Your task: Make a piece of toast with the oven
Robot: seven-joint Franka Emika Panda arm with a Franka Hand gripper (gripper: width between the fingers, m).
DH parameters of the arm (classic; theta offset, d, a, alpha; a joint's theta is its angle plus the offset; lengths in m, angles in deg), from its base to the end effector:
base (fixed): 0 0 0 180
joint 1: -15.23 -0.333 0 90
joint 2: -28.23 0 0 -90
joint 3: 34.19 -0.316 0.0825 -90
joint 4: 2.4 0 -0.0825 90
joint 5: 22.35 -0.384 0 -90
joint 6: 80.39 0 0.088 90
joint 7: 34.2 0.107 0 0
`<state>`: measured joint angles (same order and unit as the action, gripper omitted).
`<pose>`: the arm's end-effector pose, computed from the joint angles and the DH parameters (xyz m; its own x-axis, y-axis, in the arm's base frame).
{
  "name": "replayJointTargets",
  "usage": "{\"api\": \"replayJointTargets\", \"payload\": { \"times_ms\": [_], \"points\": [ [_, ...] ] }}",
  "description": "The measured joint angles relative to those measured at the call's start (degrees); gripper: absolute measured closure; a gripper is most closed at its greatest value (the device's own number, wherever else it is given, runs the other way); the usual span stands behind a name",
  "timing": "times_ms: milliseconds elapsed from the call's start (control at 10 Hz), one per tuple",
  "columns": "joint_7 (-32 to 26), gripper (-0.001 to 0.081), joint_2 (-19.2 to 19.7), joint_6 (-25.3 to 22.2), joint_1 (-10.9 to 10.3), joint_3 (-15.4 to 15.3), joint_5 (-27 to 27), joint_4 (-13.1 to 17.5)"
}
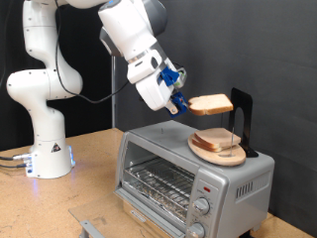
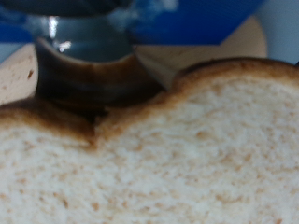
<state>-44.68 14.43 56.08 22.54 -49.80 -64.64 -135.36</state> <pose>0.4918 0.0833 0.4658 0.9466 -0.2020 0.2513 -0.0522 -0.8652 -0.4987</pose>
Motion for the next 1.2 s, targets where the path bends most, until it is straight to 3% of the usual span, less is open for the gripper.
{"api": "replayJointTargets", "payload": {
  "times_ms": [100, 400, 800, 1200],
  "points": [
    [0.0, 0.0406, -1.3, -1.9, 0.2, 0.5, 0.1, -0.7],
    [-0.8, 0.0406, -1.2, 0.3, 0.2, 0.6, -1.9, -1.9],
    [-7.0, 0.0406, -4.3, 2.3, 0.6, 4.6, -6.3, -8.7],
    [-10.1, 0.0406, -10.2, -3.0, 3.1, 9.9, -4.3, -15.4]
  ]
}}
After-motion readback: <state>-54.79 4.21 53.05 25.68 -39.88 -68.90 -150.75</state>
